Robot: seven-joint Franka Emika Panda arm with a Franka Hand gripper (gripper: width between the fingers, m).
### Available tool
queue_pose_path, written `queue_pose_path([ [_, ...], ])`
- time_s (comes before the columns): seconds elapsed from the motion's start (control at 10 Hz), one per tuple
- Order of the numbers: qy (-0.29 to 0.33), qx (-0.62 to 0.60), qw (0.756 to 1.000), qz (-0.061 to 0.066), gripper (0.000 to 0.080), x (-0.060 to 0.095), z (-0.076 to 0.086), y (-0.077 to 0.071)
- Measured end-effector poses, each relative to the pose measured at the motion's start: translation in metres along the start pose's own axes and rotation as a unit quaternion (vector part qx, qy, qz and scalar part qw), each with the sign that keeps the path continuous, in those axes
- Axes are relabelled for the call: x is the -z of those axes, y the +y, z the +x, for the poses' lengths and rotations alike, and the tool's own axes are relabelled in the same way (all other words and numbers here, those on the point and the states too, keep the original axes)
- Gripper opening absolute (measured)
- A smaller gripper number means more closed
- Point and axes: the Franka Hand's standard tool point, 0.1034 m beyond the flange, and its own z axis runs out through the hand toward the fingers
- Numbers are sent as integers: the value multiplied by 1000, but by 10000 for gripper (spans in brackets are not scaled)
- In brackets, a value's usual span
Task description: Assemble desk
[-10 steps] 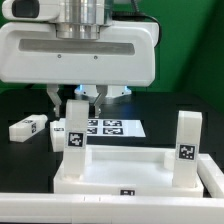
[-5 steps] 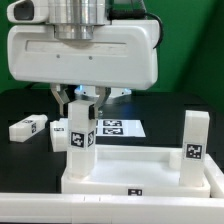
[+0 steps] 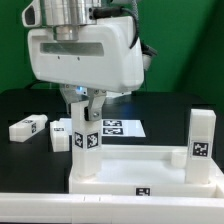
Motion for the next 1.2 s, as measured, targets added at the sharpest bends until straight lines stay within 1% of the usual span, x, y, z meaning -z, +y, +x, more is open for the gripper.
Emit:
queue_pose_path([
  [0.2, 0, -116, 993, 0, 290, 0, 0, 0],
  [0.3, 0, -131, 991, 0, 290, 0, -1, -1],
  [0.5, 0, -99, 995, 0, 300, 0, -2, -2],
  [0.6, 0, -81, 997, 0, 469, -1, -3, -2],
  [0.7, 0, -42, 999, -1, 614, -1, -3, -3],
  [0.8, 1, 5, 1000, -1, 614, -1, -4, -3],
  [0.9, 1, 60, 998, -2, 639, -1, -5, -4],
  [1.1, 4, 155, 988, -5, 648, -1, -7, -7],
  [1.2, 4, 184, 983, -5, 648, -1, -7, -7],
])
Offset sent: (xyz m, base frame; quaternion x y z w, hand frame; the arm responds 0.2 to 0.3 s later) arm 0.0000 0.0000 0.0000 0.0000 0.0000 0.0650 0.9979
